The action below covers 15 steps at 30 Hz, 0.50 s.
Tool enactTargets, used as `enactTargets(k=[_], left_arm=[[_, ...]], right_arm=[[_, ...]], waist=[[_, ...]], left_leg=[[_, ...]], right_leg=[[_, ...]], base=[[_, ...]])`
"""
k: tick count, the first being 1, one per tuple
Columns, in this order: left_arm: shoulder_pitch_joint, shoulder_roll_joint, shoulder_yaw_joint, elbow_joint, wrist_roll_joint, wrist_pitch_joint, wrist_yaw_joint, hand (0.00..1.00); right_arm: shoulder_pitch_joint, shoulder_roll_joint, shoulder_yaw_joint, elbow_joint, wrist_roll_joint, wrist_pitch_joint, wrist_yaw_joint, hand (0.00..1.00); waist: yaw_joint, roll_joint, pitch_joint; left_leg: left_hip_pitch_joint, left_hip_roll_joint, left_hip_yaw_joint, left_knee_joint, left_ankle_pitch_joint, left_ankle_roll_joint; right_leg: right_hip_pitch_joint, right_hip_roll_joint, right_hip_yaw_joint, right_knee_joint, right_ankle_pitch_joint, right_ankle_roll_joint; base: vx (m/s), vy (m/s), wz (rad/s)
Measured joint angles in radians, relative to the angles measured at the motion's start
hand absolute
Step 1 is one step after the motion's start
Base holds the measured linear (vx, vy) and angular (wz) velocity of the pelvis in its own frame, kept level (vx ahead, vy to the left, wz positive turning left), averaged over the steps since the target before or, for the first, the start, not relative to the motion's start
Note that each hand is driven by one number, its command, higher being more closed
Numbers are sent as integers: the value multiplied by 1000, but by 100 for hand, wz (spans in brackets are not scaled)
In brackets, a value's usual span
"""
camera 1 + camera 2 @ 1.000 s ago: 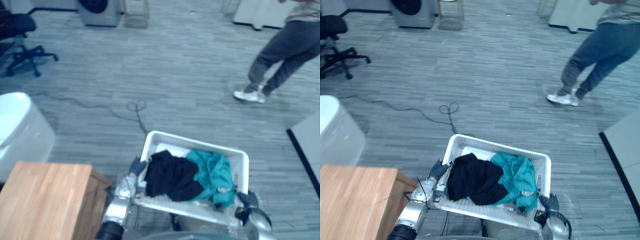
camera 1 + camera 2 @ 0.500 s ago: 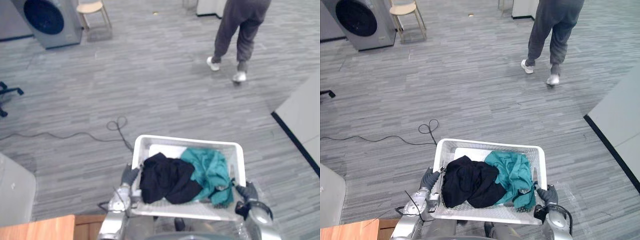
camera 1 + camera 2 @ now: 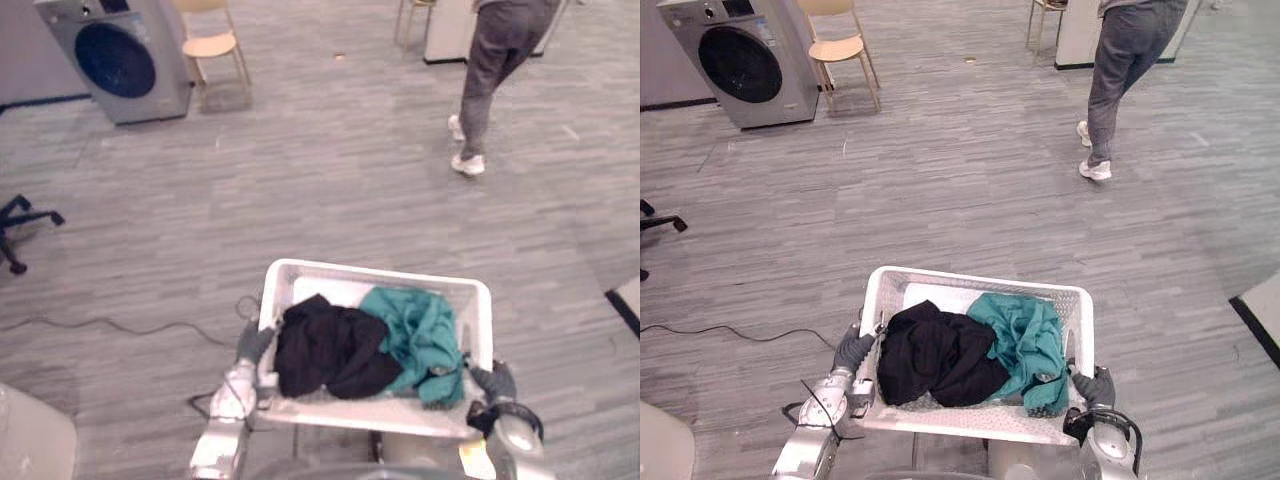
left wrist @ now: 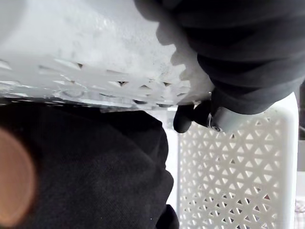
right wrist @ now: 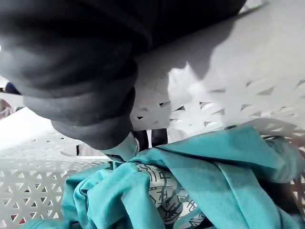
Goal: Pick up the laundry basket with both hands and put the clothes into the washing machine.
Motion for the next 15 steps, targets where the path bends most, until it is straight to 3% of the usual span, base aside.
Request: enactTargets(k=[1, 2, 3, 5, 6, 7, 8, 9, 11, 13, 14, 15], left_arm=[[-1, 7, 2, -3, 0, 0, 0, 100], [-1, 6, 0, -3, 1, 0, 0, 100], [1, -5, -10, 1, 2, 7, 0, 100], [10, -25, -22, 3, 1, 12, 0, 100], [9, -38, -17, 4, 1, 16, 0, 100], [13, -43, -12, 4, 0, 15, 0, 100], [28, -43, 2, 5, -3, 13, 0, 100], [35, -43, 10, 5, -6, 12, -1, 100], [70, -41, 26, 5, -11, 4, -1, 100], [72, -46, 24, 4, -19, 3, -2, 100], [72, -50, 24, 4, -20, 3, -1, 100], [73, -61, 23, 2, -20, 1, -1, 100]], right_arm=[[5, 7, 4, -7, 0, 0, -2, 100], [8, 7, 3, -7, 0, -1, -4, 100], [16, 6, 4, -6, -1, 0, -8, 100], [30, -29, -1, -9, 1, 0, -7, 100], [30, -37, 2, -15, 1, 0, -7, 100], [27, -41, 13, -17, 1, 0, -7, 100], [19, -45, 27, -17, 1, 2, -8, 100], [24, -45, 31, -17, 1, 2, -8, 100], [33, -51, 60, -17, -1, 2, -15, 100], [25, -68, 68, -18, -1, 4, -24, 100], [23, -73, 69, -19, -1, 4, -26, 100], [22, -83, 67, -25, -1, 3, -27, 100]], waist=[[-11, -4, -5], [-20, -14, -12], [-40, -19, -21], [-38, 22, -38], [-35, 59, -38], [-27, 73, -34], [-14, 93, -29], [-3, 96, -29], [45, 84, -25], [77, 73, -19], [78, 70, -17], [77, 62, -17]], left_leg=[[57, -2, -2, -36, -39, -45], [92, -1, -11, -47, -52, -58], [129, 6, -55, -15, -56, -61], [44, 52, -100, 242, -46, -79], [-95, 93, -130, 579, 62, -188], [-159, 125, -136, 717, 147, -220], [-256, 183, -128, 956, 198, -225], [-292, 204, -126, 1038, 191, -213], [-416, 240, -121, 1126, 143, -147], [-547, 278, -44, 921, 89, -80], [-564, 281, -16, 825, 86, -75], [-556, 271, 61, 550, 94, -86]], right_leg=[[7, 14, -45, -141, 56, -40], [9, 24, -50, -147, 87, -86], [26, 35, -43, -91, 134, -180], [56, 31, -85, -47, 47, -195], [115, 47, -95, -62, 4, -205], [154, 61, -92, -84, -14, -215], [248, 95, -86, -138, -39, -229], [294, 107, -72, -162, -47, -239], [448, 105, -18, -263, -56, -247], [585, 68, 36, -387, -57, -247], [621, 53, 39, -417, -60, -243], [672, 16, 44, -452, -77, -222]], base=[[594, 21, 43], [669, 5, 85], [708, -48, 76], [780, -81, 58], [727, -70, 32], [889, -77, 19], [590, -49, -10], [708, -39, -41], [707, 19, -60], [597, 90, -47], [569, 138, -32], [566, 149, -15]])
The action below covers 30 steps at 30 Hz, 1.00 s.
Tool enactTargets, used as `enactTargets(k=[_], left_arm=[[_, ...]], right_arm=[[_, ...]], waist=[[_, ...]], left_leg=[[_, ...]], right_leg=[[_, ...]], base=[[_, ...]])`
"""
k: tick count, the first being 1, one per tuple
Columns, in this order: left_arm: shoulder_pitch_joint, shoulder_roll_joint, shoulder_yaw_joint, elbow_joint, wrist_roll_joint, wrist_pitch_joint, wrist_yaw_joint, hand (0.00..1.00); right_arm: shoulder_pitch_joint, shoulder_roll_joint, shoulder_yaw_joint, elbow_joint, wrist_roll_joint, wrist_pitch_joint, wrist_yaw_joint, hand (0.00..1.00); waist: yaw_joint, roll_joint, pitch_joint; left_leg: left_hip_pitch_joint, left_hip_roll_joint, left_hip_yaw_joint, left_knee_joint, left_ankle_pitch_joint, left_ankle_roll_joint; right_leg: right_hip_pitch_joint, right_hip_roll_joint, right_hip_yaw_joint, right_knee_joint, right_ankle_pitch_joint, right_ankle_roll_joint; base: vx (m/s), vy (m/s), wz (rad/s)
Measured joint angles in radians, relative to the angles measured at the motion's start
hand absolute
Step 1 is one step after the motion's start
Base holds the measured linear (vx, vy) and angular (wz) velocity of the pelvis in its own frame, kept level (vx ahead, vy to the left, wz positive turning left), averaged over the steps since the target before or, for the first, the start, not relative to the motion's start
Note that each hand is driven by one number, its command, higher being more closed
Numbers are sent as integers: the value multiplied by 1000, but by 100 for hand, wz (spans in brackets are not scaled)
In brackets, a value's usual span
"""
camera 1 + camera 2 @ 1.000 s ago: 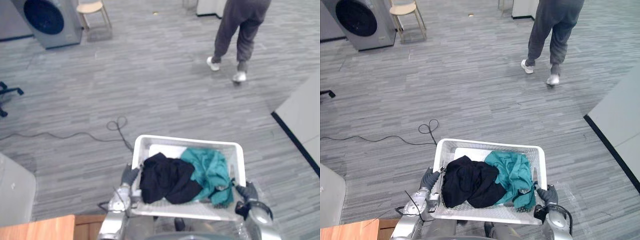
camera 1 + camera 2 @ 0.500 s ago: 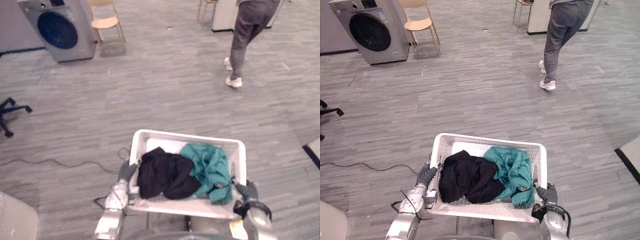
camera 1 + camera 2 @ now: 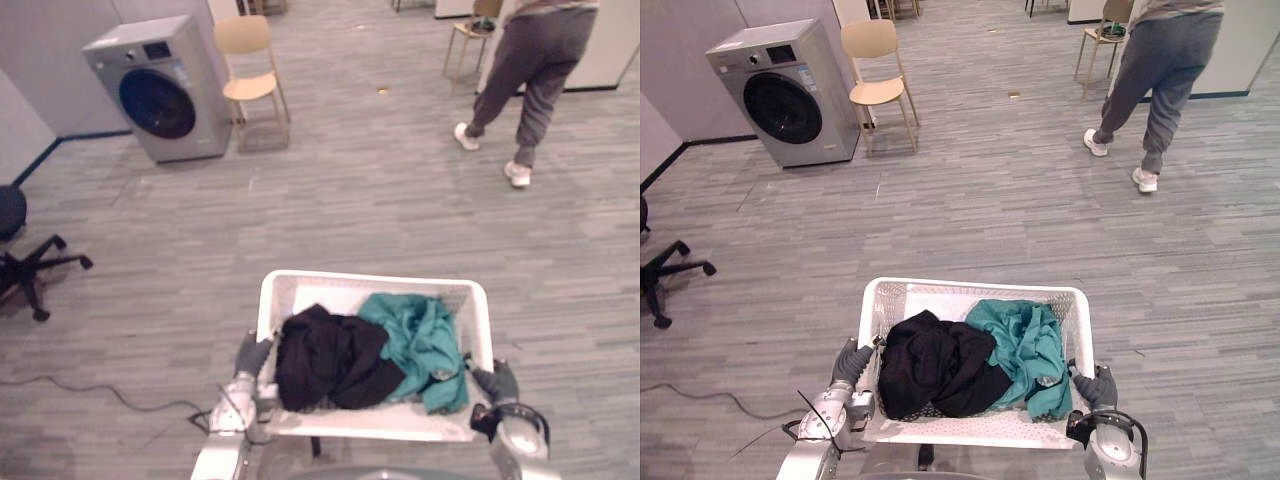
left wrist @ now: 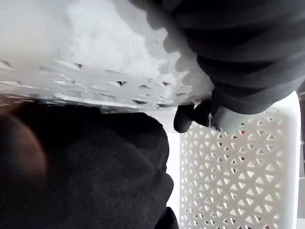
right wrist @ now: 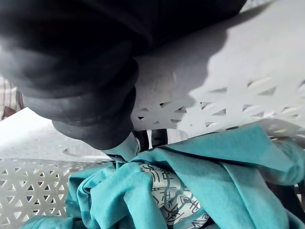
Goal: Pick up the laundry basket with both hands and put the clothes into the washing machine.
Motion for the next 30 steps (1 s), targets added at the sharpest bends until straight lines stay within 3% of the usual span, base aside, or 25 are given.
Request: enactTargets(k=[1, 2, 3, 4, 5, 6, 7, 8, 9, 10, 11, 13, 15, 17, 18, 19, 21, 23, 24, 25, 26, 27, 28, 29, 30], left_arm=[[2, -6, -2, -4, 0, -1, 0, 100], [2, -15, -12, -25, 0, -1, 0, 100], [6, -14, -13, -27, 0, -2, 1, 100], [7, -14, -11, -22, 0, 5, 2, 100], [12, -16, -12, -26, 1, 8, 2, 100], [21, -1, -10, -29, 1, 9, 2, 100], [30, 19, -17, -34, -1, 9, 5, 100], [39, 21, -23, -37, -1, 10, 5, 100], [51, 30, -35, -42, -1, 8, 8, 100], [32, 39, -30, -31, 0, 20, 11, 100], [21, 37, -31, -18, -1, 22, 16, 100], [3, 35, -44, -12, 0, 26, 27, 100], [-13, 41, -52, -3, 0, 22, 27, 100], [-47, 55, -51, 21, -1, 20, 27, 100], [-51, 61, -52, 19, -1, 19, 27, 100], [-49, 56, -54, 25, -1, 13, 27, 100], [-49, 30, -55, 33, -1, 19, 29, 100], [-48, 24, -52, 34, -1, 19, 31, 100], [-47, 18, -47, 34, -1, 18, 32, 100], [-44, 18, -44, 34, -2, 18, 32, 100], [-40, 18, -38, 35, -2, 16, 32, 100], [-36, 18, -34, 35, -2, 13, 32, 100], [-26, 17, -31, 34, -6, 3, 32, 100], [-21, 15, -29, 34, -11, -1, 32, 100], [-21, 12, -27, 34, -13, -2, 34, 100]], right_arm=[[1, -6, -3, -6, 0, -2, 0, 100], [-4, -7, -19, -10, 0, -11, 0, 100], [-6, 0, -24, -9, -2, -11, 0, 100], [-6, 6, -22, -7, -16, -10, -1, 100], [-2, 16, -30, -6, -18, -9, -4, 100], [-3, 31, -29, -6, -27, -7, -7, 100], [13, 50, -20, -4, -45, -6, -9, 100], [32, 55, -21, -13, -53, -10, -10, 100], [51, 68, -25, -12, -67, -18, -11, 100], [48, 87, -26, -15, -86, -20, -14, 100], [44, 87, -27, -15, -91, -20, -16, 100], [41, 87, -47, -18, -100, -19, -17, 100], [42, 98, -65, -20, -100, -20, -18, 100], [38, 106, -68, -23, -97, -24, -18, 100], [37, 108, -64, -23, -94, -27, -21, 100], [37, 107, -57, -21, -93, -34, -25, 100], [31, 81, -58, -21, -92, -32, -33, 100], [35, 70, -43, -24, -84, -32, -36, 100], [31, 62, -34, -30, -74, -32, -38, 100], [34, 51, -23, -32, -58, -32, -40, 100], [39, 48, -12, -32, -50, -33, -43, 100], [38, 48, -5, -33, -50, -33, -50, 100], [37, 36, 10, -35, -48, -33, -61, 100], [39, 28, 16, -48, -47, -32, -61, 100], [41, 27, 16, -54, -47, -32, -61, 100]], waist=[[0, 4, -4], [0, 8, -11], [7, -19, -27], [-10, -45, -41], [-31, -57, -47], [-26, -77, -31], [-19, -95, -33], [-19, -111, -45], [-38, -127, -56], [-61, -172, -58], [-59, -162, -51], [-62, -93, -14], [-92, -48, -16], [-99, -57, -16], [-90, -71, -31], [-96, -79, -40], [-102, -59, -46], [-96, -34, -45], [-90, -12, -43], [-84, 4, -41], [-76, 8, -38], [-70, 6, -37], [-52, 0, -32], [-35, 9, -31], [-26, 12, -32]], left_leg=[[7, -8, 23, -138, 14, -21], [-23, -30, 30, -286, 78, -46], [-26, -71, 26, -284, 141, -20], [-17, -122, 19, -274, 154, 70], [-1, -132, 38, -240, 128, 102], [-21, -101, 55, -74, 90, 157], [-13, -136, 82, -51, 56, 99], [33, -173, 82, -159, 68, 99], [122, -217, 90, -272, 3, 142], [178, -263, 79, -296, -26, 154], [204, -261, 79, -297, -42, 153], [373, -245, 47, -394, -63, 151], [470, -217, 8, -458, -63, 151], [562, -212, -23, -505, -70, 148], [607, -209, -29, -526, -98, 141], [652, -205, -73, -523, -123, 111], [645, -171, -152, -403, -122, 87], [546, -137, -176, -122, -37, -41], [444, -102, -225, 108, 87, -136], [376, -73, -240, 276, 129, -172], [301, -42, -233, 444, 127, -165], [268, -32, -228, 494, 121, -154], [211, -11, -205, 525, 94, -112], [165, 20, -167, 473, 58, -66], [148, 37, -142, 419, 46, -47]], right_leg=[[13, -9, 1, 1, -14, 5], [27, -26, 14, 20, -68, 41], [36, -64, 43, 32, -106, 88], [34, -111, 73, 89, -116, 107], [23, -133, 97, 153, -101, 136], [8, -124, 136, 271, -38, 213], [-25, -119, 138, 416, 23, 242], [-68, -124, 134, 538, 92, 289], [-181, -132, 116, 786, 306, 333], [-308, -147, 122, 987, 292, 280], [-369, -134, 126, 1040, 264, 257], [-542, -82, 92, 1036, 105, 203], [-611, -48, 29, 829, 55, 180], [-640, -47, -29, 535, 77, 161], [-631, -24, -35, 321, 134, 161], [-619, -12, -29, 295, 248, 112], [-612, -15, -71, 403, 150, 65], [-556, -2, -86, 418, 104, 36], [-484, 16, -85, 373, 88, 21], [-420, 32, -86, 326, 84, 15], [-337, 41, -80, 271, 82, 12], [-300, 42, -70, 244, 82, 12], [-231, 41, -37, 187, 82, 12], [-169, 37, -11, 124, 82, 12], [-147, 34, 1, 102, 82, 12]], base=[[587, 189, -23], [643, 247, -42], [866, 330, -40], [802, 279, -20], [833, 261, -17], [751, 256, -30], [643, 268, -40], [507, 262, -7], [493, 161, 35], [535, 110, 33], [582, 58, 10], [581, 80, -10], [603, 59, 51], [700, -37, 53], [810, -143, 47], [811, -151, 53], [659, -139, 54], [650, -137, 29], [645, -85, 10], [747, -80, -2], [594, -48, -16], [545, -28, -39], [495, 21, -55], [469, 46, -61], [422, 83, -55]])
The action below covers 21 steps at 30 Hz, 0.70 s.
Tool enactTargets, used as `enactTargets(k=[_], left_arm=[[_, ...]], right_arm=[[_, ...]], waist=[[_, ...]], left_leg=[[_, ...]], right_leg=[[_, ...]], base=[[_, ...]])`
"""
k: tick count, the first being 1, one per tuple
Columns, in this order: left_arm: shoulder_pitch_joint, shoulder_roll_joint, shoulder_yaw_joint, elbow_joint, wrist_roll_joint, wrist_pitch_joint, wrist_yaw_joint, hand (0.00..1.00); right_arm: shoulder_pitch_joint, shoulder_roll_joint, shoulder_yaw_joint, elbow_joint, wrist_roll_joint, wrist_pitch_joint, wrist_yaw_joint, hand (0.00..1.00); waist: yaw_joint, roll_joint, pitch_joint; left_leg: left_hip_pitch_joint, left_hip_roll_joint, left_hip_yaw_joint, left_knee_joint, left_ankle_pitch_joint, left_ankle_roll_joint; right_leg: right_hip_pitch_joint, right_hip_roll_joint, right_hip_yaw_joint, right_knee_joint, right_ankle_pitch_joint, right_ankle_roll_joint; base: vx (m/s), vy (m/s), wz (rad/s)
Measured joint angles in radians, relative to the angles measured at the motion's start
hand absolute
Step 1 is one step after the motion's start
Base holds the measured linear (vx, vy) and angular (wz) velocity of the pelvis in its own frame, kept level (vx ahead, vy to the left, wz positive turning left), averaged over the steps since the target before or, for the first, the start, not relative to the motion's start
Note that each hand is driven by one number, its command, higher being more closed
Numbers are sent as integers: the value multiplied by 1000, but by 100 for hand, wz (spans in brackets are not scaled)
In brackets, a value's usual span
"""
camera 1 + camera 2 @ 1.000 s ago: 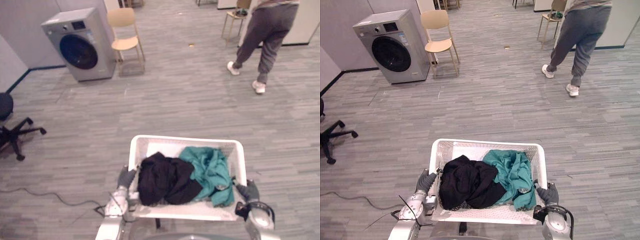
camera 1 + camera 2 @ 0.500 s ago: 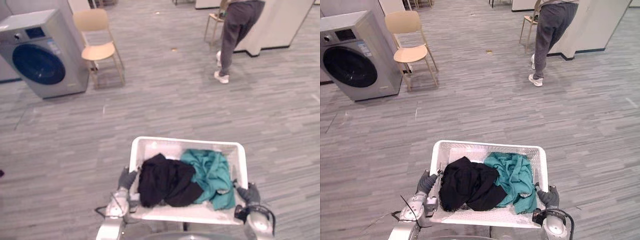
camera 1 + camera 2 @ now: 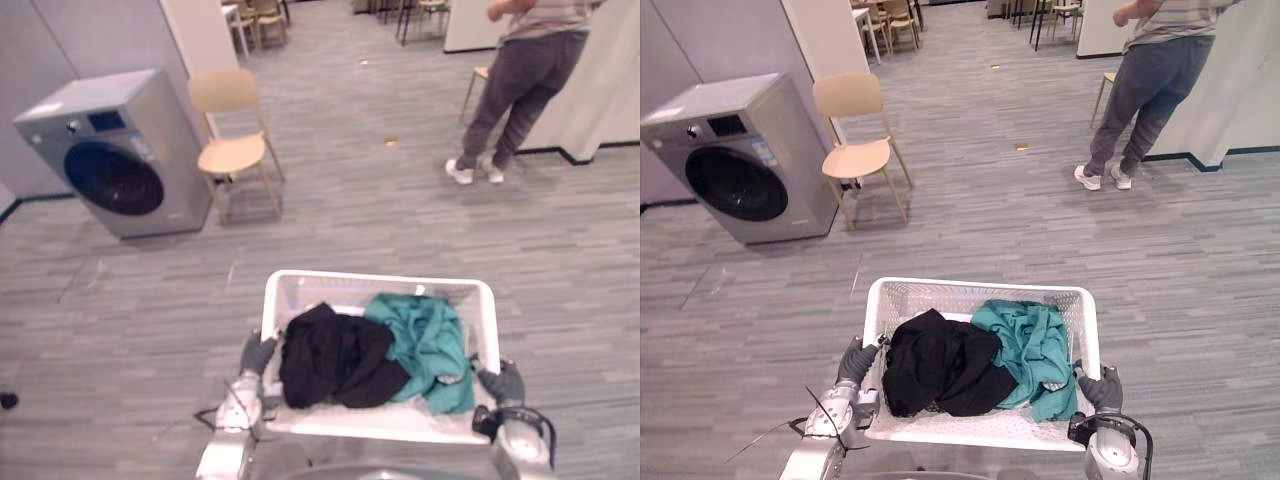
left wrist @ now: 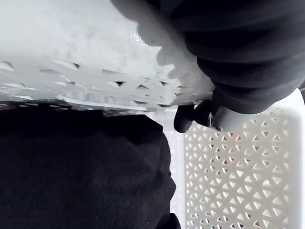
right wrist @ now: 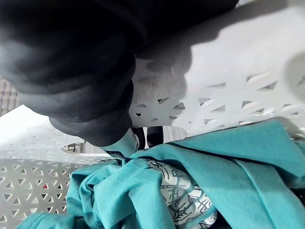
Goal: Pick up the laundry basket with both hands and put the clothes into the washing machine.
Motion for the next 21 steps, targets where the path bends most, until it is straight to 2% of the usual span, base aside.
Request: enactTargets(k=[1, 2, 3, 4, 9, 14, 17, 19, 20, 21], left_arm=[[0, -4, 3, 0, -4, -1, 5, 100], [0, -6, 3, 0, -6, -1, 7, 100], [1, -13, -6, 0, -6, 1, 10, 100], [8, -40, -26, 27, -7, 18, 32, 100], [7, -36, -28, 29, -7, 19, 32, 100], [-41, 13, -64, 147, -7, 23, 28, 100], [-89, 51, -72, 282, -18, 25, 11, 100], [-144, 87, -80, 340, -57, 24, 10, 100], [-170, 111, -102, 366, -78, 24, 10, 100], [-184, 111, -105, 376, -87, 24, 10, 100]], right_arm=[[0, -1, 2, -8, 1, 0, -4, 100], [0, -2, 3, -10, 1, 0, -7, 100], [12, -14, 4, -18, 4, 0, -17, 100], [-5, -52, 4, 53, 30, -6, -21, 100], [5, -48, 4, 69, 31, -12, -21, 100], [7, -29, 2, 244, 110, -47, -14, 100], [-39, -28, 12, 401, 149, -49, 0, 100], [-109, -25, 13, 506, 182, -52, 14, 100], [-128, -23, 13, 548, 210, -52, 21, 100], [-135, -27, 12, 557, 225, -51, 24, 100]], waist=[[0, 0, 1], [0, -2, 2], [-2, -5, 0], [-26, -22, 4], [-30, -24, 3], [-33, -38, -8], [-44, -61, -26], [-32, -93, -29], [-33, -110, -29], [-41, -113, -28]], left_leg=[[-15, 12, 53, -167, -19, 29], [-17, 9, 75, -269, -24, 38], [11, -33, 101, -580, 6, 17], [213, -118, 91, -937, 30, 3], [216, -118, 95, -943, 30, 3], [217, -114, 97, -978, 38, 6], [213, -114, 110, -1021, 63, 10], [181, -115, 121, -1020, 65, 14], [158, -123, 114, -1000, 56, 26], [124, -141, 83, -966, 40, 47]], right_leg=[[37, -14, 10, -32, -1, 1], [52, -21, 15, -41, -2, 3], [68, -39, 22, -23, -27, 39], [-210, -119, 139, 106, 13, 167], [-211, -119, 144, 104, 13, 167], [-198, -120, 138, 30, 46, 181], [-187, -121, 151, -74, 103, 189], [-173, -134, 159, -162, 159, 205], [-174, -146, 152, -181, 168, 211], [-175, -168, 128, -184, 167, 213]], base=[[319, 82, -35], [388, 115, -37], [228, 74, -20], [150, 49, -15], [0, 0, 0], [2, 8, 0], [33, 76, -21], [34, 93, -14], [20, 121, 32], [19, 133, 50]])
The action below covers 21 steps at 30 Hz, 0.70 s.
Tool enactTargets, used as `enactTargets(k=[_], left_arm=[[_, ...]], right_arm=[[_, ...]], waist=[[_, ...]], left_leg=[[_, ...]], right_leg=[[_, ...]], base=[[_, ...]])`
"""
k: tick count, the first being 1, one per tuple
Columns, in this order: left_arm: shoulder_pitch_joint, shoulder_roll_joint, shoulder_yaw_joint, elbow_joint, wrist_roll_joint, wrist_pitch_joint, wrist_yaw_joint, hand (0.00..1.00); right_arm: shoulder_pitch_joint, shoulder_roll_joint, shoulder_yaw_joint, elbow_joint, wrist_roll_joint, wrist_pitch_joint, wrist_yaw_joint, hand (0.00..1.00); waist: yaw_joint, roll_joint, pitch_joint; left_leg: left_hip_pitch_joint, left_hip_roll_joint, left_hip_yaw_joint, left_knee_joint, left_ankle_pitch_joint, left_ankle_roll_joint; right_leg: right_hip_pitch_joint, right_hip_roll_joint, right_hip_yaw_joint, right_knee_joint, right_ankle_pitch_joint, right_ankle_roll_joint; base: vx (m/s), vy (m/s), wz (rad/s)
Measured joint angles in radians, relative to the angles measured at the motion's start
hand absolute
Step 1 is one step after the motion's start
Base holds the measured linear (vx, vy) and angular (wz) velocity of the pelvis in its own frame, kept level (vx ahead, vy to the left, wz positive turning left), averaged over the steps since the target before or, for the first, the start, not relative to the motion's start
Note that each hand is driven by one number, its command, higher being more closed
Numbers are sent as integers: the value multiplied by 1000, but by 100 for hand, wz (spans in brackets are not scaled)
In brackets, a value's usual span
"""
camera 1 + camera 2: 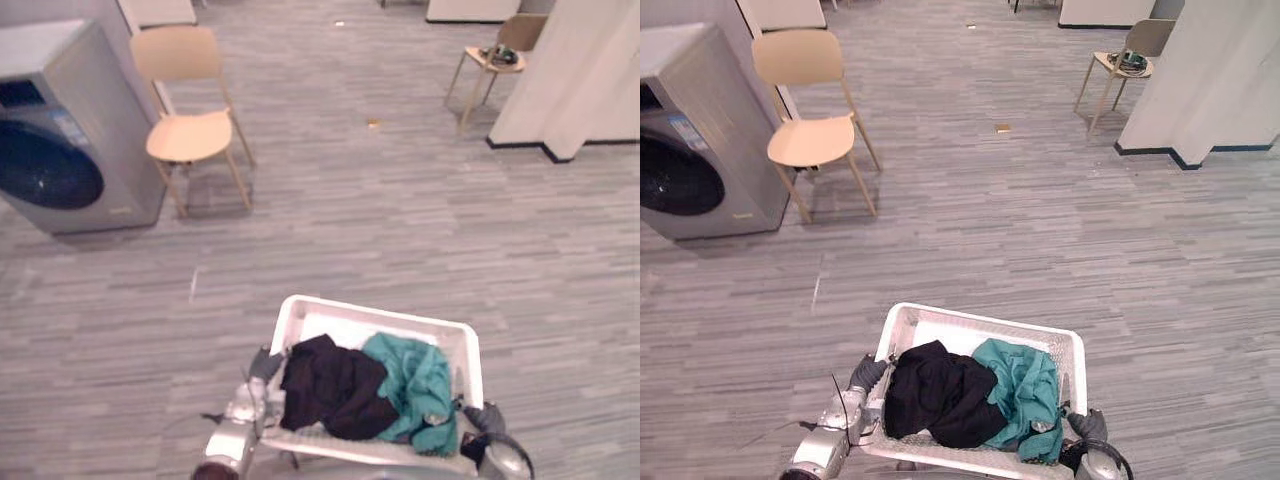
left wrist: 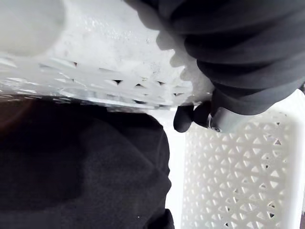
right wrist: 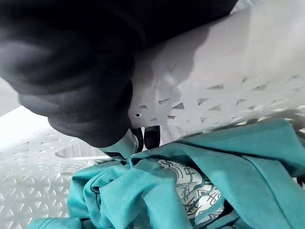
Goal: Pick up the laundry basket with both hands and put the clothes into the washing machine.
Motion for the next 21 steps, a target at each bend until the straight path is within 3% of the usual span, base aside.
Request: enactTargets(k=[1, 3, 4, 5, 6, 7, 9, 10, 12, 13, 14, 15, 16, 17, 18, 19, 20, 21], left_arm=[[-3, -2, 0, -4, -1, 0, 0, 100], [-11, -10, 0, -16, -7, -2, 0, 100], [-15, -15, 0, -17, -7, -2, 1, 100], [-15, -23, 0, -29, -10, -2, 1, 100], [-7, -23, 4, -67, -18, -12, 2, 100], [3, -21, 16, -99, -18, -22, 3, 100], [32, 0, 40, -134, -18, -23, 3, 100], [34, 18, 51, -155, -18, -24, 4, 100], [34, 29, 51, -169, -18, -27, 3, 100], [29, 29, 46, -173, -17, -29, -1, 100], [28, 27, 43, -173, -17, -29, -2, 100], [29, 21, 40, -172, -16, -28, -7, 100], [29, 6, 37, -165, -15, -23, -18, 100], [29, -3, 29, -165, -15, -22, -20, 100], [25, -18, 16, -165, -12, -21, -20, 100], [18, -24, 15, -171, -11, -20, -21, 100], [14, -26, 16, -171, -11, -19, -20, 100], [25, -32, 16, -177, -12, -19, -21, 100]], right_arm=[[-2, -2, -2, 0, 2, -1, 0, 100], [-18, -9, -13, -1, 3, -7, 1, 100], [-24, -14, -13, -3, 3, -10, 1, 100], [-28, -23, -13, -16, 2, -13, 2, 100], [-28, -22, -13, -52, 2, -18, 6, 100], [-36, -13, -12, -65, 2, -21, 6, 100], [-27, 5, 2, -98, 1, -15, 10, 100], [-8, 32, 0, -139, -3, -15, 12, 100], [0, 41, -2, -165, -3, -15, 12, 100], [11, 51, -11, -190, -3, -15, 12, 100], [19, 53, -15, -201, -3, -15, 12, 100], [34, 54, -21, -214, -3, -16, 12, 100], [43, 47, -34, -217, -3, -17, 12, 100], [52, 40, -42, -221, -3, -17, 12, 100], [65, 29, -52, -231, -3, -15, 11, 100], [68, 25, -59, -247, -3, -14, 10, 100], [69, 17, -57, -263, -3, -10, 10, 100], [91, 10, -56, -303, -1, 4, 10, 100]], waist=[[-3, 2, 2], [-16, 33, 30], [-15, 45, 37], [-14, 60, 47], [-14, 59, 59], [-10, 59, 78], [4, 53, 83], [11, 38, 75], [10, 37, 76], [5, 24, 75], [4, 21, 75], [-2, 10, 74], [-44, 16, 74], [-57, 29, 68], [-58, 53, 60], [-62, 63, 61], [-65, 69, 64], [-63, 74, 67]], left_leg=[[-17, -11, -20, 18, -10, 8], [-64, -50, -105, 104, -70, 49], [-64, -59, -123, 116, -77, 57], [-57, -76, -148, 120, -83, 67], [-29, -109, -186, 118, -87, 85], [9, -119, -197, 120, -95, 100], [44, -133, -225, 111, -110, 125], [59, -140, -240, 110, -121, 142], [56, -144, -254, 107, -128, 151], [63, -158, -283, 93, -140, 165], [67, -166, -297, 88, -144, 167], [87, -182, -331, 72, -158, 171], [116, -188, -390, 82, -185, 164], [132, -180, -418, 90, -196, 144], [143, -162, -428, 124, -214, 104], [124, -167, -422, 221, -224, 6], [81, -170, -399, 388, -189, -144], [-2, -160, -340, 644, -46, -240]], right_leg=[[0, -11, -16, 3, -6, 8], [-9, -49, -84, 116, -44, 62], [-30, -52, -93, 186, -46, 64], [-82, -58, -107, 328, -47, 41], [-154, -70, -112, 523, -36, -53], [-184, -66, -100, 653, -38, -78], [-228, -29, -111, 736, -105, -45], [-271, 14, -153, 715, -139, -11], [-297, 50, -205, 628, -142, -5], [-308, 77, -300, 461, -131, -7], [-310, 93, -317, 393, -124, -4], [-294, 122, -308, 270, -84, -14], [-268, 140, -282, 238, -12, -105], [-248, 150, -292, 235, 11, -155], [-213, 155, -327, 240, -15, -204], [-187, 153, -343, 259, -39, -218], [-139, 153, -348, 264, -54, -237], [-53, 154, -331, 235, -71, -256]], base=[[14, 144, 81], [-21, 141, 105], [-37, 131, 94], [-31, 195, 95], [44, 218, 117], [74, 202, 105], [130, 118, 67], [163, 88, 47], [224, 54, 34], [302, 58, 38], [432, 60, 63], [462, 21, 106], [634, -8, 123], [583, -24, 113], [504, -16, 73], [601, -12, 63], [679, -13, 57], [646, -8, 35]])
